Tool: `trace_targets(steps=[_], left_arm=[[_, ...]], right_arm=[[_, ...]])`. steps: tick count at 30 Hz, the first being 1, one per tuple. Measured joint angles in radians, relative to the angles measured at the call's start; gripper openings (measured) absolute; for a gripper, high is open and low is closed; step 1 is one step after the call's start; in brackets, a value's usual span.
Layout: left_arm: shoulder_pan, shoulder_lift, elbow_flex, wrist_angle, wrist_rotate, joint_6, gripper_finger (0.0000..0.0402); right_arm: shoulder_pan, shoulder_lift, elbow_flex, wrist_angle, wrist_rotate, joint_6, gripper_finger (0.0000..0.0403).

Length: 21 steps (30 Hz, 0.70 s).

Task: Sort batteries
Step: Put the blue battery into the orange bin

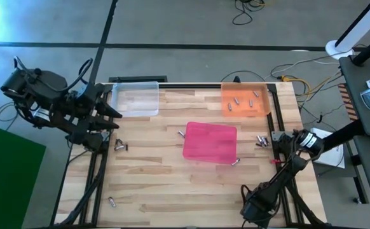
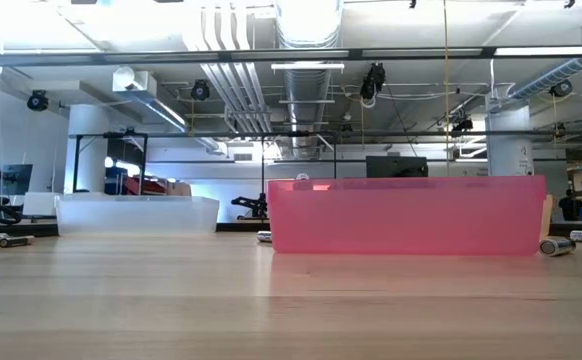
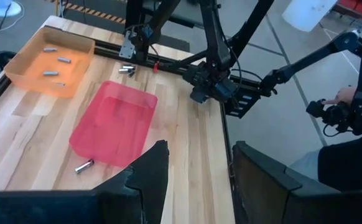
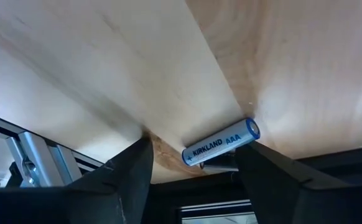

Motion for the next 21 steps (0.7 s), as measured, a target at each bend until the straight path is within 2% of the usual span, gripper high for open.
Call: trace_targets(steps=[14,21], left_arm=[[0.000,0.012,0.000,0.084,0.011,0.152,0.0158],[0.000,-0.064,0.000,0.117,-0.083,0.158,0.0158]], right_arm=[[-0.003,0.000,-0.027,-0.004,0.020,0.018,0.0104],[-0.036,-0.041,-0.033,-0.030,0.058,0.038,0.0038]])
